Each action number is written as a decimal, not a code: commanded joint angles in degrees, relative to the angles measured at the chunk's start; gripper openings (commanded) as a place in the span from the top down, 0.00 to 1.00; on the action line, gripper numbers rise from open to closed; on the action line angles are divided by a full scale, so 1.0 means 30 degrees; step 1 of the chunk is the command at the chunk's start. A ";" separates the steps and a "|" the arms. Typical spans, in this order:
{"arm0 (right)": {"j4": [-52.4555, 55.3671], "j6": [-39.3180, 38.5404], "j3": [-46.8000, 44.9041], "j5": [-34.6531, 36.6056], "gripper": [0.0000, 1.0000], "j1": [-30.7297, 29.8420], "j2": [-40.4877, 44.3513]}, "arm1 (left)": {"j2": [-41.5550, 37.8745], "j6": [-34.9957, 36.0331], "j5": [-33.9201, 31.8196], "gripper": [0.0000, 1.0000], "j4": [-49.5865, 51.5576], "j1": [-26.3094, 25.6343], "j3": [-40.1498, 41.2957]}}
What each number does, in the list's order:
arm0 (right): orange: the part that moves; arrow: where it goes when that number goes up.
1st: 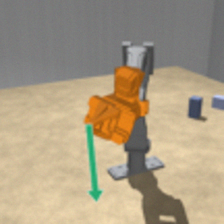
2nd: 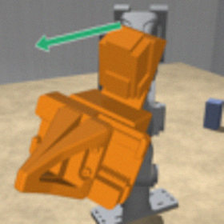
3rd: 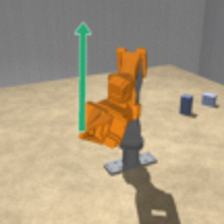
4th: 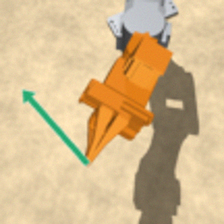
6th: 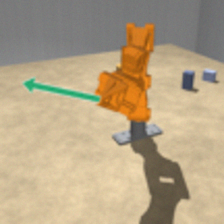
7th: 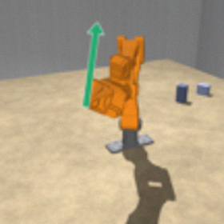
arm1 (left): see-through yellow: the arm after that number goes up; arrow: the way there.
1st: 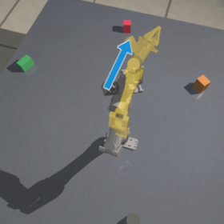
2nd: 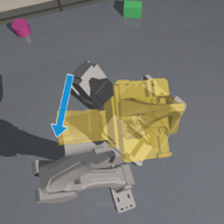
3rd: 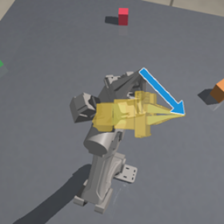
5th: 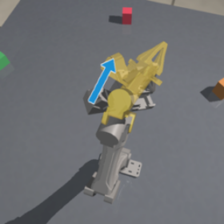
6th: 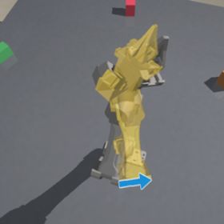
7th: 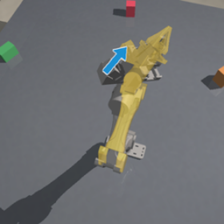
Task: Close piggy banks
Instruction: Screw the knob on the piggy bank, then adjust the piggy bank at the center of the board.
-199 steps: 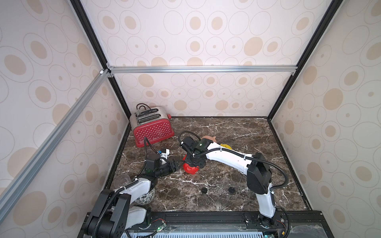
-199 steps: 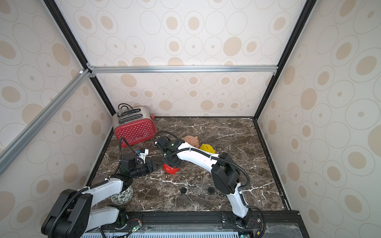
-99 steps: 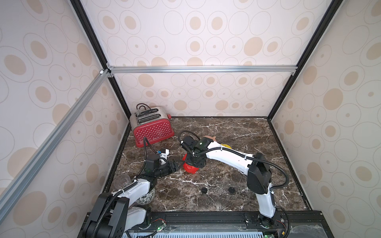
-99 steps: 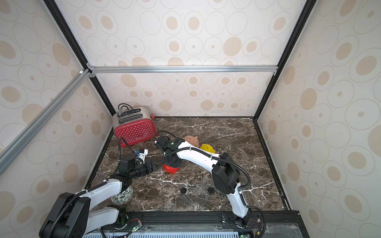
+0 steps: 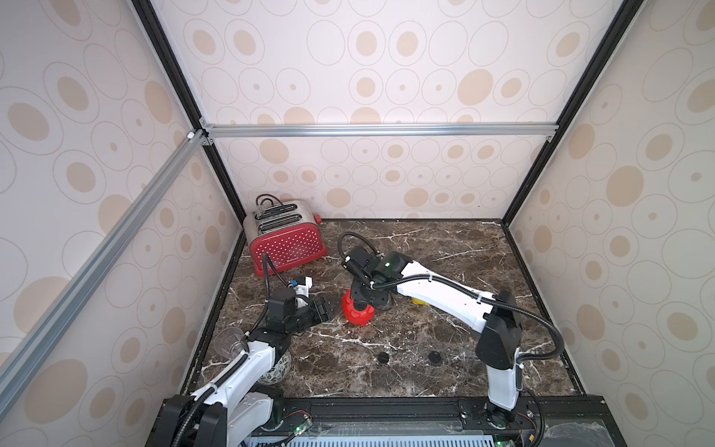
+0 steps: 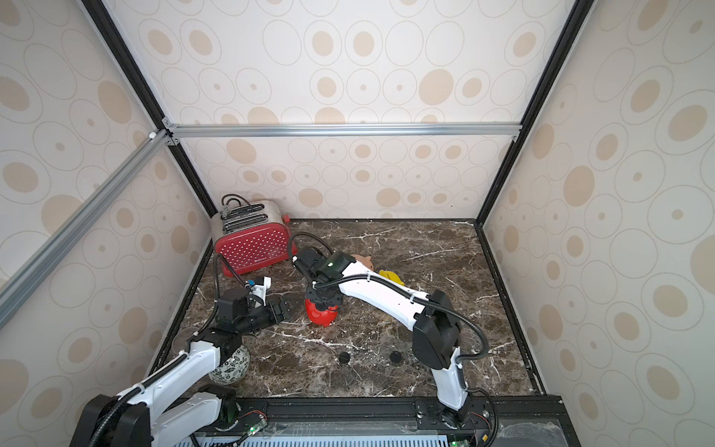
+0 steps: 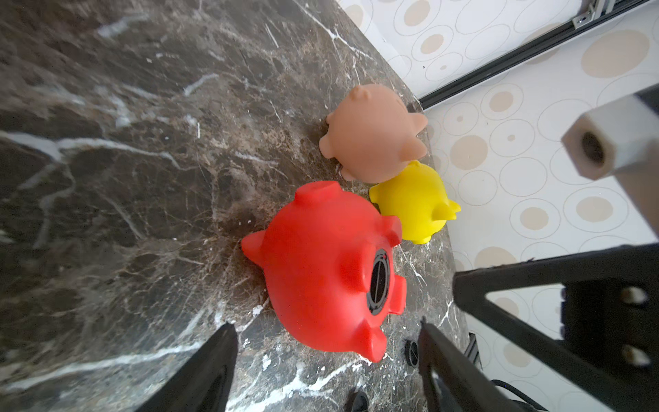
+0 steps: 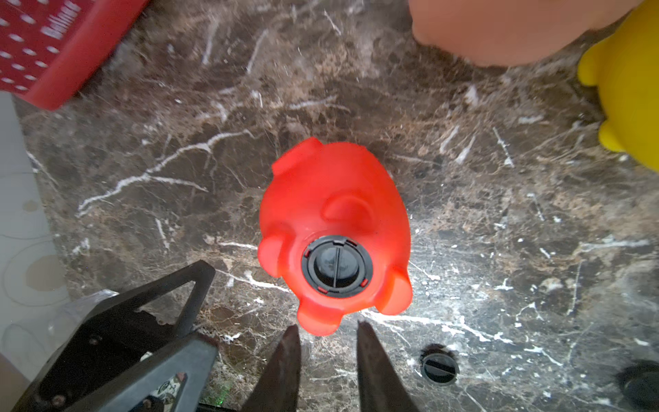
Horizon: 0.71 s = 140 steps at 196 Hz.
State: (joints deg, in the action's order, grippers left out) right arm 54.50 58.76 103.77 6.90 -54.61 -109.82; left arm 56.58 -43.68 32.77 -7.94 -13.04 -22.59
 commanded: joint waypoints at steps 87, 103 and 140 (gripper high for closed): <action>-0.5563 -0.7140 -0.9295 -0.0159 0.60 0.2756 0.4021 | -0.0805 0.1484 -0.1987 0.17 0.3383 -0.0050 -0.2490; -0.5657 -0.7138 -0.9128 0.0389 0.58 0.2815 0.3190 | -0.0602 0.1435 -0.2019 0.17 0.3340 -0.0068 -0.2547; -0.6294 -0.7297 -0.8051 0.0033 0.57 0.3029 0.0983 | -0.0438 0.1545 -0.2015 0.17 0.3519 -0.0069 -0.2591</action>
State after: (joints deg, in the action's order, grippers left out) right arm 36.53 37.82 76.62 6.57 -46.04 -103.44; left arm 55.18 -40.62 27.35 1.52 -13.04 -27.68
